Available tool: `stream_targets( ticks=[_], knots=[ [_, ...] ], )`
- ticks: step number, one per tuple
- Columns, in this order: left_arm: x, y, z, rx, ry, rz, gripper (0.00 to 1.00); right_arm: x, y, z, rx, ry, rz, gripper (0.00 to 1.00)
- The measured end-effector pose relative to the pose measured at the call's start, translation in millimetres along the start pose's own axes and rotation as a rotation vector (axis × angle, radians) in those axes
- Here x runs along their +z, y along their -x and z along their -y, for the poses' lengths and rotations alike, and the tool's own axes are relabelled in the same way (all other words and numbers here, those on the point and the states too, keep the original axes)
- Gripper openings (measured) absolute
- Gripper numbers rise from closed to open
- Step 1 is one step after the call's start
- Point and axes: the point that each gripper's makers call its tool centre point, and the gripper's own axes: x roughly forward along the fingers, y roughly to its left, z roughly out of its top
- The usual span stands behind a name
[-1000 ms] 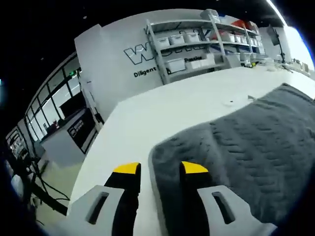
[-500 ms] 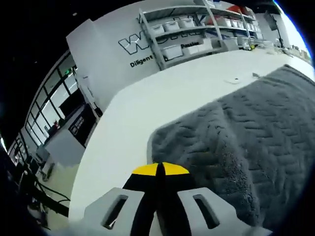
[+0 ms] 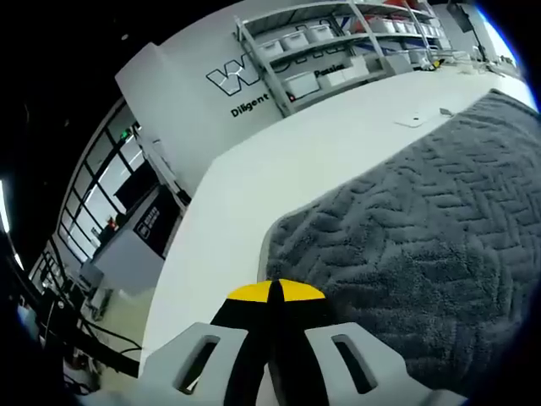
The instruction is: Open the folded towel by lifting each exposed corner and separating the folded layers until the towel lies flat within the target outline without major curled edges
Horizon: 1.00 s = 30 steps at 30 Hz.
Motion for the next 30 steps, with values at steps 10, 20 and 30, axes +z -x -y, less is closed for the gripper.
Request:
stream_targets(
  ticks=[10, 20, 30],
  knots=[
    [6.0, 18.5, -4.7, -0.004, 0.099, 0.031, 0.34, 4.9, 5.7, 8.9, -0.018, -0.026, 0.030, 0.99],
    [15.8, 76.9, 57.5, -0.257, 0.165, 0.085, 0.67, 8.3, 10.6, 16.1, -0.042, -0.047, 0.054, 0.99],
    [15.3, 159.0, 107.4, -0.408, 0.150, 0.163, 0.96, 7.3, 15.1, 26.3, -0.064, -0.073, 0.063, 0.99]
  ],
)
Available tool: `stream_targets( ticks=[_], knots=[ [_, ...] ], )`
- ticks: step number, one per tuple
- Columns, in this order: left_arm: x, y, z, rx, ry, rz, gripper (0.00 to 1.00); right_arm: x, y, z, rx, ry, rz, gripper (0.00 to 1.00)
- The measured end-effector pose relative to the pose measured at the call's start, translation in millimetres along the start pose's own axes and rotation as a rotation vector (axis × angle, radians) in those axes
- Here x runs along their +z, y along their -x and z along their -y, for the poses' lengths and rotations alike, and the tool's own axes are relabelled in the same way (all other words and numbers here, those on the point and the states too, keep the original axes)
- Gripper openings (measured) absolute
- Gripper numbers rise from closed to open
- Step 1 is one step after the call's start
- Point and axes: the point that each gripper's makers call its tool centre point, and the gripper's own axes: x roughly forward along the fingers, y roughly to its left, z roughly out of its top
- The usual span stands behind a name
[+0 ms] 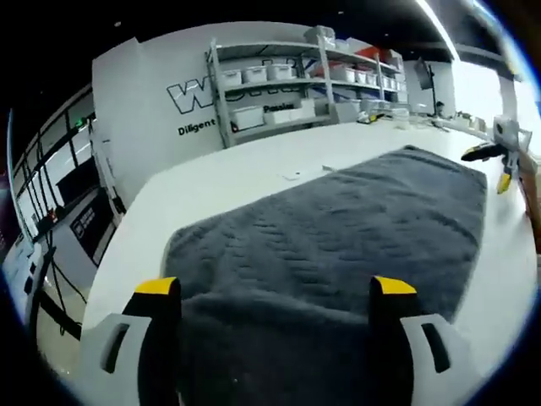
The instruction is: Open the folded towel by lifting each exposed corner and separating the folded layers until the towel lies flat within the target outline without major curled edges
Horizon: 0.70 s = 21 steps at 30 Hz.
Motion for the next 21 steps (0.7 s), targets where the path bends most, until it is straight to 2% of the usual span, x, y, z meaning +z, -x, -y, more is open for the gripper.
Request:
stream_targets(
  ticks=[3, 9, 17, 21],
  knots=[
    [-6.7, 16.1, 14.4, -0.032, 0.027, 0.008, 0.99, 1.6, 3.6, 4.9, -0.013, -0.012, 0.013, 0.99],
    [-20.8, 45.0, 28.9, -0.041, 0.057, 0.027, 0.99, -0.7, 10.7, 15.3, -0.034, -0.029, 0.025, 0.99],
    [-36.6, 76.7, 30.7, 0.002, 0.067, 0.032, 0.99, -7.7, 32.1, 32.8, -0.087, -0.070, 0.057, 0.99],
    [-49.8, 99.4, 30.7, 0.006, 0.089, 0.034, 0.99, -13.1, 52.0, 38.7, -0.125, -0.077, 0.073, 0.99]
  ],
)
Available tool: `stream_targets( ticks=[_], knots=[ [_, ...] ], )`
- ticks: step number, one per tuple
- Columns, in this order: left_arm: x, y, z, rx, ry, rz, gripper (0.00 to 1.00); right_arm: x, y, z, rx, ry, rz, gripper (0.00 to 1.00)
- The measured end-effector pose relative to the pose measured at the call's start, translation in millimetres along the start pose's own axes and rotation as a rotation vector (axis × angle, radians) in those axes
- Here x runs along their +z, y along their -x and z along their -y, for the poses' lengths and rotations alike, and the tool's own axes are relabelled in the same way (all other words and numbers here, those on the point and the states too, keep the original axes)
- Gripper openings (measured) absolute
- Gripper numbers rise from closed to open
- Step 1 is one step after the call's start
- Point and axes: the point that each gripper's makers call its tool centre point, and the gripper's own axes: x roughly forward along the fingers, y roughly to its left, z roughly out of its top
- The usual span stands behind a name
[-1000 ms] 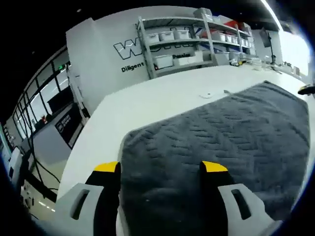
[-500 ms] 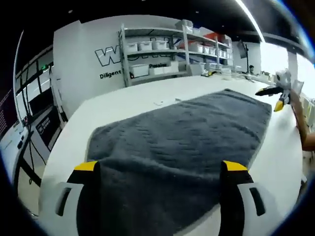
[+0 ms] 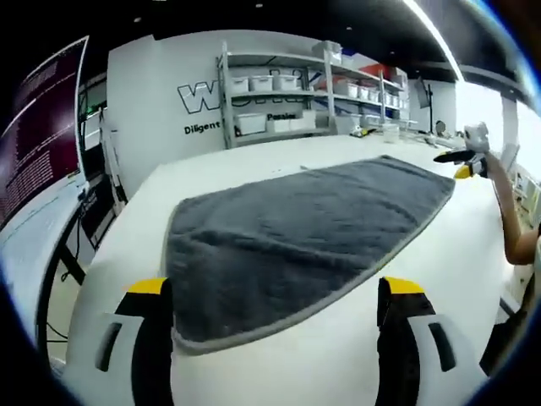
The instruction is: Open the folded towel by lifting each exposed corner and separating the folded layers until the towel lies flat within the target outline without major curled edges
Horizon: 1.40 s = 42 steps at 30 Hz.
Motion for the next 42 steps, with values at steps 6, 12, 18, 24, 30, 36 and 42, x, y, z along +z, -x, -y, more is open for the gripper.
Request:
stream_targets(
  ticks=[6, 12, 18, 24, 30, 36, 42],
  knots=[
    [-14.3, 15.4, -2.6, 0.012, 0.001, -0.004, 0.99, -9.1, 18.5, 4.1, -0.042, 0.009, -0.013, 0.99],
    [-20.3, 28.9, -1.2, 0.017, -0.003, 0.008, 0.99, -22.9, 32.8, 0.9, -0.088, 0.020, -0.028, 0.99],
    [-24.1, 39.7, -6.4, 0.044, -0.003, 0.015, 0.99, -27.3, 46.0, -1.4, -0.113, 0.035, -0.041, 0.99],
    [-29.2, 44.5, -8.6, 0.051, 0.000, 0.015, 0.99, -29.4, 51.0, 6.1, -0.142, 0.019, -0.042, 0.99],
    [-30.3, 47.3, -13.4, 0.063, 0.005, 0.009, 0.99, -32.7, 49.8, 5.1, -0.137, 0.021, -0.058, 0.99],
    [-30.6, 45.9, -14.1, 0.068, 0.007, 0.007, 0.99, -35.9, 48.7, 4.1, -0.130, 0.026, -0.065, 0.99],
    [-26.1, 45.6, -12.5, 0.069, -0.002, 0.011, 0.98, -39.8, 51.0, 5.9, -0.131, 0.016, -0.064, 0.99]
  ],
)
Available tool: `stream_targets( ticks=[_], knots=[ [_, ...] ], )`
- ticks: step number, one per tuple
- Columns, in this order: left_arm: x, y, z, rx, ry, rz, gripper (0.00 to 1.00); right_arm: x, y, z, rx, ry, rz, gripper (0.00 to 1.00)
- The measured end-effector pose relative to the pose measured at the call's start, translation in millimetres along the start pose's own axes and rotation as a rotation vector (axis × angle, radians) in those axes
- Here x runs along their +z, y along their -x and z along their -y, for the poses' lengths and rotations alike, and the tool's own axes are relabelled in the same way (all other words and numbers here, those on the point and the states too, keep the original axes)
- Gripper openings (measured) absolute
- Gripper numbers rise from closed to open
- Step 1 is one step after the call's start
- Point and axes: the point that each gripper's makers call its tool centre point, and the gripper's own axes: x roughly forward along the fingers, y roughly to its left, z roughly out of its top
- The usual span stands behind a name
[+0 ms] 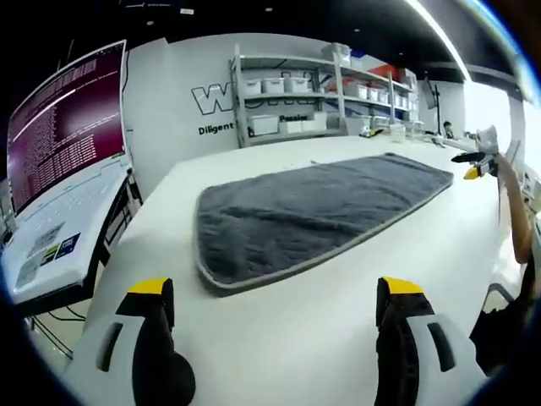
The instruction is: Open the folded towel by lifting each exposed corner and separating the folded layers until the towel lies flat within the target outline without major curled edges
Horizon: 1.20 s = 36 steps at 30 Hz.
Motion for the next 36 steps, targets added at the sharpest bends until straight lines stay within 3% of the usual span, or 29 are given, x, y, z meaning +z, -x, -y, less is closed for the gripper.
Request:
stream_targets(
  ticks=[16, 36],
  knots=[
    [3.2, -13.7, 16.1, -0.039, -0.021, -0.012, 0.96, -7.7, 2.3, 5.2, -0.013, -0.015, -0.004, 0.99],
    [10.7, -9.5, 29.0, -0.066, -0.045, 0.002, 0.96, -2.4, 2.7, 2.2, -0.006, -0.014, 0.005, 0.99]
  ],
)
